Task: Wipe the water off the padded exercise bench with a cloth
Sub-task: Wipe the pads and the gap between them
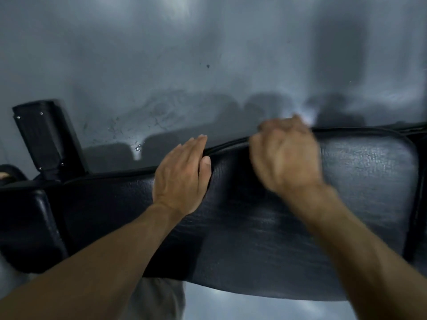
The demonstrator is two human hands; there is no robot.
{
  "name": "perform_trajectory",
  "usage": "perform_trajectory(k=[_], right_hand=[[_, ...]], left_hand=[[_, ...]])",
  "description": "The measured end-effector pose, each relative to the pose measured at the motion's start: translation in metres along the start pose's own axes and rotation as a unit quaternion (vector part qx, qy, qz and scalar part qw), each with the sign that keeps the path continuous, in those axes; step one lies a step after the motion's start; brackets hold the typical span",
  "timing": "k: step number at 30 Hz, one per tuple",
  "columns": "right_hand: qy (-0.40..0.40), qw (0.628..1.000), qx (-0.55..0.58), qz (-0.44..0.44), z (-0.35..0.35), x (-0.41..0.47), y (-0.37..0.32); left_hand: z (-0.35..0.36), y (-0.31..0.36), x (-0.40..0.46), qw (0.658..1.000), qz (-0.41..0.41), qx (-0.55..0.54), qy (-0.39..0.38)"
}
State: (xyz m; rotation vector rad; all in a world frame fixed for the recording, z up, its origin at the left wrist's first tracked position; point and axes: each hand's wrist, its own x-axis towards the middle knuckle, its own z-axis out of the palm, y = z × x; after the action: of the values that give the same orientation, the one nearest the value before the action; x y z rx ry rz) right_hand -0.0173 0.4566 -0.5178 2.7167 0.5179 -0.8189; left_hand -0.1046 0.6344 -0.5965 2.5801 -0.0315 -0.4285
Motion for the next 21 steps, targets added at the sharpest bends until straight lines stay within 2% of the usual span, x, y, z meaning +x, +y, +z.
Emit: perform_trajectory(k=[3,5,8,10,12,14,17,21], right_hand=[[0.0,0.991,0.075,-0.109,0.005,0.012,-0.047],[0.021,0.987,0.108,-0.121,0.007,0.014,-0.036],[0.097,0.986,0.11,-0.08,0.013,0.004,0.028],[0.083,0.993,0.073,-0.033,0.016,-0.005,0.076],[0.066,0.995,0.071,0.026,0.015,-0.009,0.095],[0.084,0.991,0.071,0.079,0.017,-0.004,0.079],[0.103,0.992,0.079,-0.01,0.013,0.005,0.02],[0.076,0.982,0.154,-0.081,0.01,0.014,-0.024]], left_hand=[[0.001,0.0,0.002,1.0,-0.007,-0.003,-0.01],[0.001,0.0,0.002,1.0,-0.009,-0.003,-0.01],[0.001,-0.001,0.001,1.0,0.004,0.005,-0.002],[0.002,-0.001,0.001,1.0,-0.005,0.007,-0.002],[0.003,0.001,0.001,1.0,-0.01,0.011,0.0],[0.003,0.001,0.002,1.0,-0.008,0.008,-0.002],[0.002,-0.001,0.003,1.0,-0.005,0.013,-0.016],[0.004,-0.004,0.005,0.999,-0.012,0.016,-0.03]])
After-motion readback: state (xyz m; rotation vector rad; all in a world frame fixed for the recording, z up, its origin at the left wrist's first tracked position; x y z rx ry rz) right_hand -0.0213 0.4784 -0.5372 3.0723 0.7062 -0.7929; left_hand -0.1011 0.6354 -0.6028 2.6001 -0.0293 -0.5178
